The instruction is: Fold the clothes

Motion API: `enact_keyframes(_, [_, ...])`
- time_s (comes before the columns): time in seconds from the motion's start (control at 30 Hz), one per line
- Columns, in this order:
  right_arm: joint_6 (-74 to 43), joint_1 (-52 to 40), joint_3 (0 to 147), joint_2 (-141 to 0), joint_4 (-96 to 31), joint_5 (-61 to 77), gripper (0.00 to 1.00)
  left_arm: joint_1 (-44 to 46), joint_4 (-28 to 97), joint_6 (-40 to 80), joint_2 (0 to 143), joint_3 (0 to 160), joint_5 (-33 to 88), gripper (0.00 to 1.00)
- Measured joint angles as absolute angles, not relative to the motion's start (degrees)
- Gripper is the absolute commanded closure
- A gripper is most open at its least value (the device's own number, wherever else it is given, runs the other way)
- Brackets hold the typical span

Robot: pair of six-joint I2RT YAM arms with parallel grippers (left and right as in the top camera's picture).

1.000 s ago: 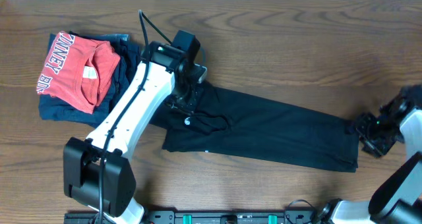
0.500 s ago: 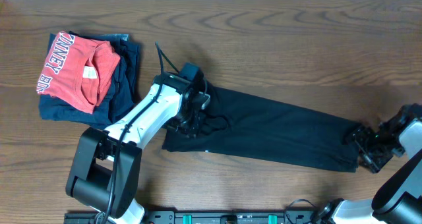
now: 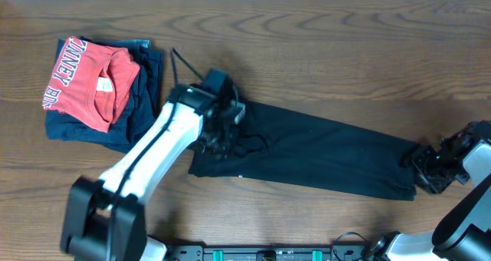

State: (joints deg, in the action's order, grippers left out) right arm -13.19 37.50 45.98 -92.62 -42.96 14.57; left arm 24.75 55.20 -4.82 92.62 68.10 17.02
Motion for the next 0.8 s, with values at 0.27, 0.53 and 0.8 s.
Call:
enact_keyframes(0.27, [-8.99,37.52,45.58,-92.64,-44.73,22.22,0.99,24.77,44.8,-4.54,89.89,68.93,14.63,0.85])
enact_keyframes(0.53, [-10.35,40.07,49.63,-92.49,-49.69,21.82,0.99,24.77,46.85,-4.54,89.91,68.9,13.5,0.85])
enact_keyframes(0.8, [-11.68,40.01,61.56,-86.5,-59.22,17.47,0.99,24.77,47.51,-4.54,89.91,68.88,13.28,0.85])
